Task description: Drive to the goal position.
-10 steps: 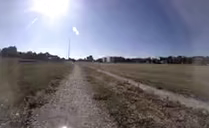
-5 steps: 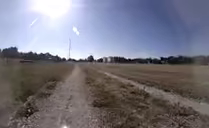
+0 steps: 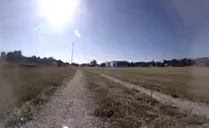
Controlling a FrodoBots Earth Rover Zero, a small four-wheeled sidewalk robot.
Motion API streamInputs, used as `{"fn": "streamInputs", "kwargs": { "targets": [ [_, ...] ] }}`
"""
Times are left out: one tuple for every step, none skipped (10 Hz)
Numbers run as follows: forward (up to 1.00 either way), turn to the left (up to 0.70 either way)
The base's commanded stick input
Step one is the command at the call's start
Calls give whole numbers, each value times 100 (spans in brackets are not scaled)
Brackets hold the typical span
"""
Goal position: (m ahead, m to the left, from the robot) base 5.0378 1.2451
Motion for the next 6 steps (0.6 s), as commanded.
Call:
{"fn": "streamInputs", "kwargs": {
  "targets": [
    [50,24],
    [50,19],
    [50,14],
    [50,9],
    [50,4],
    [50,0]
  ]
}}
